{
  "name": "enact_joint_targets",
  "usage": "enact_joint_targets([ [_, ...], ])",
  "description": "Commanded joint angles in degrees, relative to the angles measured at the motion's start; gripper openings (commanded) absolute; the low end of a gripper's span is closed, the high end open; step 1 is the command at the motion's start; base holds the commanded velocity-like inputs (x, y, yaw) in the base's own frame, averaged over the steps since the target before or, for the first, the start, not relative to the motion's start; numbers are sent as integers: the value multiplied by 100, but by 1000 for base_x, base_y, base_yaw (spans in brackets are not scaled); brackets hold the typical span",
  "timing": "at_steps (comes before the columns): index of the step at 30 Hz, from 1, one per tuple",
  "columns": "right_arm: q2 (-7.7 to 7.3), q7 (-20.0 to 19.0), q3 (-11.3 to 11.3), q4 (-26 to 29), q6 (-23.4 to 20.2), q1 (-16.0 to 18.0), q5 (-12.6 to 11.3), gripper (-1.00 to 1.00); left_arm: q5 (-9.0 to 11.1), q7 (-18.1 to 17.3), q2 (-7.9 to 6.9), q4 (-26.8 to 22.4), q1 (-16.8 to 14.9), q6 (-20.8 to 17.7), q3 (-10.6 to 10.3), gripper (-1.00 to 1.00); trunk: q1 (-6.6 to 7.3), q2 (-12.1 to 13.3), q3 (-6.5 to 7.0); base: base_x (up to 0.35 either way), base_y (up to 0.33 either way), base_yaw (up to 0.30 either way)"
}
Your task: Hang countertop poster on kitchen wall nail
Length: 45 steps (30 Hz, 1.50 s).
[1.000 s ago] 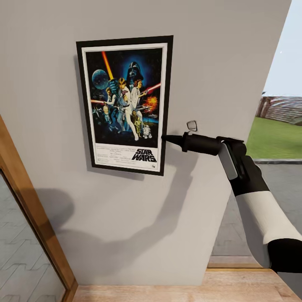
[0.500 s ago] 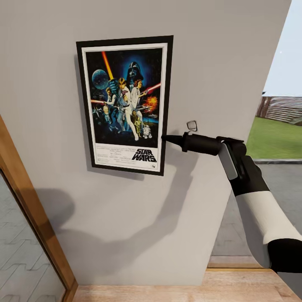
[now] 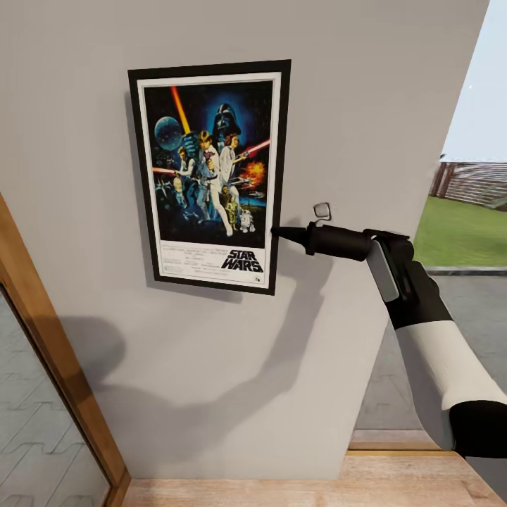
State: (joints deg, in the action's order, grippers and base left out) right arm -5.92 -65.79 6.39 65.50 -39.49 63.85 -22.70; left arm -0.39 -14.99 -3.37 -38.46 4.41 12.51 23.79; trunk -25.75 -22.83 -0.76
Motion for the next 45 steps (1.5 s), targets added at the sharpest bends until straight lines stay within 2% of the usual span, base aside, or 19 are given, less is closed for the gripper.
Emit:
enact_joint_targets([
  [1,-5,-4,11,-2,-52,5,-50,-100,-4,-39,3,-4,-1,6,21,100,-3,-9,-8,0,0,0],
  [31,-5,-4,5,-1,-51,-4,-43,-100,-5,-39,3,-3,-1,6,21,100,-3,-9,-8,38,0,0],
  [32,-5,-4,7,-2,-51,-4,-43,100,-5,-39,3,-2,-1,6,21,100,-3,-9,-8,0,0,0],
  [45,-5,-4,2,-2,-59,-4,-42,100,0,-39,3,-4,-1,6,21,100,-3,-9,-8,0,0,0],
])
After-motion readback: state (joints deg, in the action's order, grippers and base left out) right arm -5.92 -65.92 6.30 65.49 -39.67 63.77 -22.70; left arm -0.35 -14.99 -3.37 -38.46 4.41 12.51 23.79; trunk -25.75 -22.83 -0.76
